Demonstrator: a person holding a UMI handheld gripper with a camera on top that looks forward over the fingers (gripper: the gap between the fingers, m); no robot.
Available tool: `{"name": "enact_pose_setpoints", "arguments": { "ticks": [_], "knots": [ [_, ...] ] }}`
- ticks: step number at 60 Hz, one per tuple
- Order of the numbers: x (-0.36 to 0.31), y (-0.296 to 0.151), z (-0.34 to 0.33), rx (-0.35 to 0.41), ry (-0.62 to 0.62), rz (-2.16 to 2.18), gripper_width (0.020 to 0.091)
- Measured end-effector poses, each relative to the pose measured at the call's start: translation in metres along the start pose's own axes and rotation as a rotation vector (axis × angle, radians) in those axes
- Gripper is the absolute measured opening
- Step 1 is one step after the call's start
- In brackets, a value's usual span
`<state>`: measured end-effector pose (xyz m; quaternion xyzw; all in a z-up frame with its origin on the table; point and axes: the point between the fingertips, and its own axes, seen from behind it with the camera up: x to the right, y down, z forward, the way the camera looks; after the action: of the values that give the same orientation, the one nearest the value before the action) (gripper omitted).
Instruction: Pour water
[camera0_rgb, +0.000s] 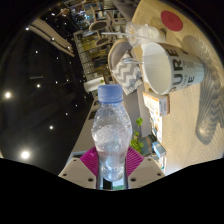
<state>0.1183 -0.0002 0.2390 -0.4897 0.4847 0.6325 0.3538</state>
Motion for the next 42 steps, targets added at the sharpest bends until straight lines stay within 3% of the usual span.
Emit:
{"name": "enact_pose_setpoints", "arguments": {
  "ticks": [10,22,35,42],
  "knots": [
    [0.016,-0.032,-0.003,0.007,-0.017,0.234,0.0303],
    [0.019,-0.031,-0.005,-0.031,0.025,0.224,0.0302],
    [-0.006,-0.029,-0.014,-0.094,0.145,-0.252,0.0301],
    [-0.057,-0.049,-0.024,-0.075,0.149,-0.646,0.0304]
  ]
}}
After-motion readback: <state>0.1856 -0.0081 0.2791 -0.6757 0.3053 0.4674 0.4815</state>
